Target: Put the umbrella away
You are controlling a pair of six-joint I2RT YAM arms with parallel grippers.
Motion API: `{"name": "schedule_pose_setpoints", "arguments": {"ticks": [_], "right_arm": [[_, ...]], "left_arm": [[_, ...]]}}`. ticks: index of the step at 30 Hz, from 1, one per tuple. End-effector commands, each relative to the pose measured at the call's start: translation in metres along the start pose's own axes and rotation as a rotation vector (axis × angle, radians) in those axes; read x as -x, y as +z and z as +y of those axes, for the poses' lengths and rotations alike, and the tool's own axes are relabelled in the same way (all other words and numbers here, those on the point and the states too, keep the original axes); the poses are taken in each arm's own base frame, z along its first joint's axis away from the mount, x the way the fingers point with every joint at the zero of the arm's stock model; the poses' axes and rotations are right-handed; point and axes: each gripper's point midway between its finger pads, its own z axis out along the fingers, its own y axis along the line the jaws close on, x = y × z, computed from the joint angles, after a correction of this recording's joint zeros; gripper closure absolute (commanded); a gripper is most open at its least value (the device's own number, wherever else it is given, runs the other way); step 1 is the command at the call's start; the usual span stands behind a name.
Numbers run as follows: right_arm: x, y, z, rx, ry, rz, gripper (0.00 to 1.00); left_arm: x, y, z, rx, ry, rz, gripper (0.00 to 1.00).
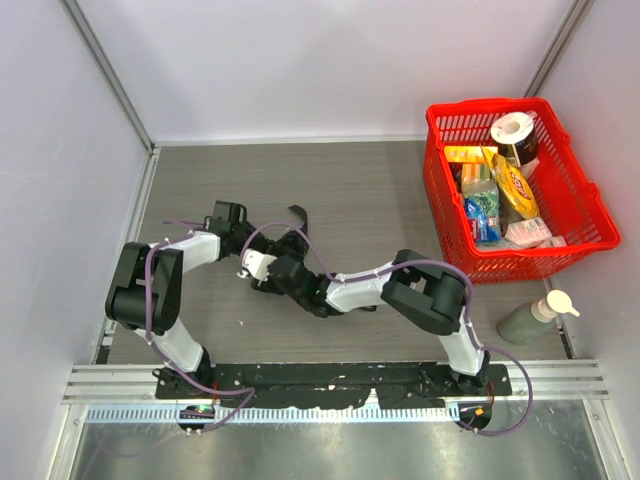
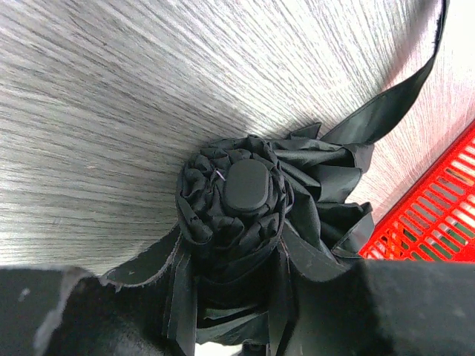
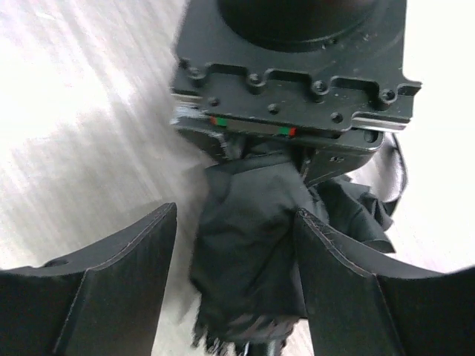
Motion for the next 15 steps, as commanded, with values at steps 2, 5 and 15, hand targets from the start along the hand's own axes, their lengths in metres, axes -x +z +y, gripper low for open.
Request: {"name": "schedule_pose_setpoints", "arguments": {"ticks": [2, 5, 15], "right_arm": [[-0.052, 0.018, -0.031, -0.205, -0.125, 0.188, 0.41], [-0.067, 0.019, -0.033, -0.249, -0.114, 0.240, 0.50], [-0.104, 0.015, 0.022, 0.072, 0.141, 0.364, 0.99]], "left_arm": [[-0.039, -0.011, 0.136, 0.501, -0.018, 0.107, 1.00], [-0.038, -0.012, 0.136, 0.506, -0.010, 0.105, 1.00], [-0.022, -0.009, 0.096, 0.347, 0.047, 0.052, 0.78]]}}
